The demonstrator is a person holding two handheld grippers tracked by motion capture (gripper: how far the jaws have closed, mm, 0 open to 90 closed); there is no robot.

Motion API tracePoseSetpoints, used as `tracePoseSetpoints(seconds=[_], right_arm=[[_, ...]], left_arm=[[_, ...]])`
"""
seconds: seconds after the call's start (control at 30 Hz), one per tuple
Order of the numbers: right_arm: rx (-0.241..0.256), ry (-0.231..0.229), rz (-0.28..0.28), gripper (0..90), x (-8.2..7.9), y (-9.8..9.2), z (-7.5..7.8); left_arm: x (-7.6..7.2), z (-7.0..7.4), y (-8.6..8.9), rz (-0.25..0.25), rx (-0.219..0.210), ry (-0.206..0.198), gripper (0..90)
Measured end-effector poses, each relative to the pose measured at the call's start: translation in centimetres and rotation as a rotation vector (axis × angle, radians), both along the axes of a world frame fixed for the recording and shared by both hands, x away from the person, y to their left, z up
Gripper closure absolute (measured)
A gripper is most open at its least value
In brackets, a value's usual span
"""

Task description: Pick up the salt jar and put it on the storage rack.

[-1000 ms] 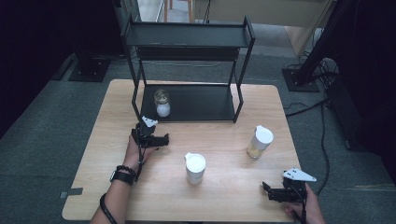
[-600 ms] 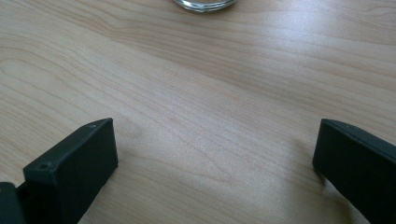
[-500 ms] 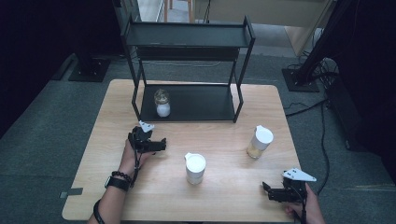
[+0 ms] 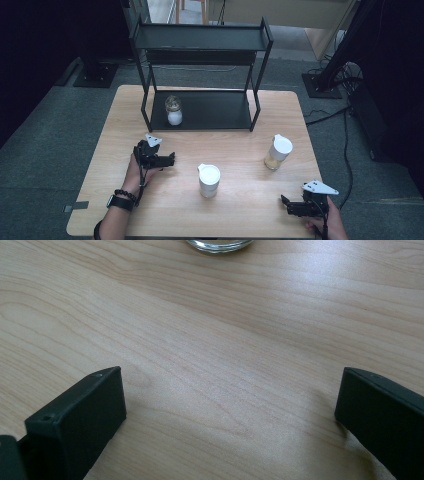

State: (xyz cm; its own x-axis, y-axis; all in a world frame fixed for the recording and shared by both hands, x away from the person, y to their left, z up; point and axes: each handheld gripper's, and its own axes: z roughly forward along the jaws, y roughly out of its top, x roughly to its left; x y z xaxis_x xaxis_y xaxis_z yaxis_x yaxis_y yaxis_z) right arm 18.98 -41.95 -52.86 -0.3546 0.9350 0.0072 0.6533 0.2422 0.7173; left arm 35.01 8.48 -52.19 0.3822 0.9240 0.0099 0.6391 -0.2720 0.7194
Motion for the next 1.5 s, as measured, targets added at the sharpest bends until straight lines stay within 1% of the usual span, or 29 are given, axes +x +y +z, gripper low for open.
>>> tracePoseSetpoints(seconds=[0.87,1.5], right_arm=[[0.000,0.000,-0.001,0.0,0.0,0.0,0.0],[-0.002,-0.001,-0.002,0.0,0.0,0.0,0.0]], left_arm=[[-2.0,0.0,1.6,-0.007,0.003,0.001,2.8],[-3.3,0.0,2.8,0.001,0.006,0.003,2.8]])
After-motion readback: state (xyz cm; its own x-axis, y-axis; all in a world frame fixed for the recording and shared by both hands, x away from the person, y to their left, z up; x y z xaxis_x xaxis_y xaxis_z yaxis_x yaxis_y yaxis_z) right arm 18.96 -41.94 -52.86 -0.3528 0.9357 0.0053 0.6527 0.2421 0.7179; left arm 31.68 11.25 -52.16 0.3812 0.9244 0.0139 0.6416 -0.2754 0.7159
